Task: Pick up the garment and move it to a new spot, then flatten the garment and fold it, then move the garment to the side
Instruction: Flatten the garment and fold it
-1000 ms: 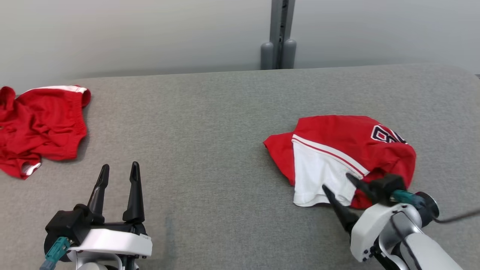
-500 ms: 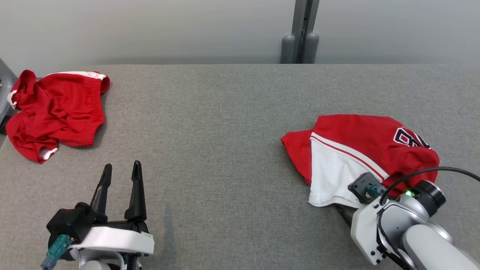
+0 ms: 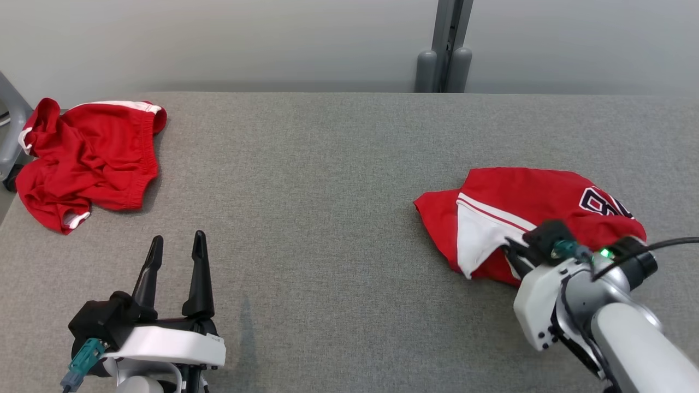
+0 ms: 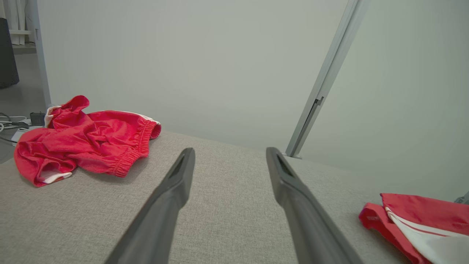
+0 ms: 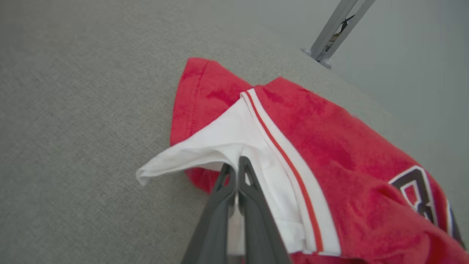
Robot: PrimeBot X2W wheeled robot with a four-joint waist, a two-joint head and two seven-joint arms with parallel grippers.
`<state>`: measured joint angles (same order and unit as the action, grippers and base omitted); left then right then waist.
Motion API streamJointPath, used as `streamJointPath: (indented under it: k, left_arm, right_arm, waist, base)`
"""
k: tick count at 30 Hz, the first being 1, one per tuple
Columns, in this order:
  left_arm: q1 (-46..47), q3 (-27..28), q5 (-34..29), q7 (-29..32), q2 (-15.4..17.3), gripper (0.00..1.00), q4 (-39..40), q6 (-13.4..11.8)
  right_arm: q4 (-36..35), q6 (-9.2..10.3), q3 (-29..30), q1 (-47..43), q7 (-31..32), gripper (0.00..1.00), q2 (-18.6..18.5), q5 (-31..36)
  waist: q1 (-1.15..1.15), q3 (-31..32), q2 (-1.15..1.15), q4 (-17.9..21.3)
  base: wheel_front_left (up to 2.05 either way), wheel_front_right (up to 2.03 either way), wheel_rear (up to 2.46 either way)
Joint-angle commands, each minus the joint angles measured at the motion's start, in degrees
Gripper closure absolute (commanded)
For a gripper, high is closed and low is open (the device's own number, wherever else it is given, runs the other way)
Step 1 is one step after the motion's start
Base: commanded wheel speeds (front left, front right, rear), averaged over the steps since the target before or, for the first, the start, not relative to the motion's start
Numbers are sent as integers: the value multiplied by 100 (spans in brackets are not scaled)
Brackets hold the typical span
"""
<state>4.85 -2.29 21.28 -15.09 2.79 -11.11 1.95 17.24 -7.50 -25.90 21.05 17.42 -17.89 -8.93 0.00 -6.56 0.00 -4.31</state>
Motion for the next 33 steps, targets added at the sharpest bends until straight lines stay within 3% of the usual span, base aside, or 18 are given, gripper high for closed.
streamJointPath:
  k: [1, 6, 12, 20, 26, 27, 28, 29, 33]
  left_arm:
    - [21, 6, 20, -11, 19, 0, 14, -18]
    - [57, -65, 52, -11, 21, 0, 10, -30]
    - [119, -105, 50, -10, 21, 0, 27, -52]
    - [306, -189, 147, -10, 23, 0, 8, -21]
    - [403, -228, 163, -9, 17, 0, 17, -14]
    - [410, -214, 161, -9, 18, 0, 16, -10]
    - [414, -201, 155, -9, 18, 0, 16, -10]
    - [408, -174, 140, -9, 18, 0, 23, -14]
    - [376, -119, 60, -8, 20, 0, 3, 11]
  right_arm:
    - [-40, 1, 62, 67, -86, 100, 14, 21]
    - [-115, 1, 362, 167, -541, 100, 356, -417]
    - [373, 0, 173, 763, -1120, 100, 735, -938]
    - [1648, 0, -1179, 1920, -1804, 100, 1285, -2174]
    - [2092, 0, -2305, 2319, -2204, 100, 1449, -3278]
    - [2161, 0, -2492, 2356, -2224, 84, 1456, -3453]
    - [2220, 0, -2662, 2397, -2236, 52, 1461, -3602]
    - [2253, 0, -2818, 2427, -2223, 0, 1464, -3740]
    - [2308, 0, -3444, 2525, -2143, 0, 1467, -4241]
  waist:
    - [0, 3, 0, 2]
    - [0, 27, 0, -88]
    - [0, -11, 0, -388]
    - [0, -204, 0, -1012]
    - [0, -294, 0, -1293]
    - [0, -300, 0, -1300]
    - [0, -303, 0, -1298]
    - [0, -308, 0, -1277]
    - [0, -295, 0, -1074]
  base:
    - [0, 0, 0]
    - [0, 0, 0]
    - [0, 0, 0]
    - [0, 0, 0]
    - [0, 0, 0]
    - [0, 0, 0]
    - [0, 0, 0]
    - [0, 0, 0]
    - [0, 0, 0]
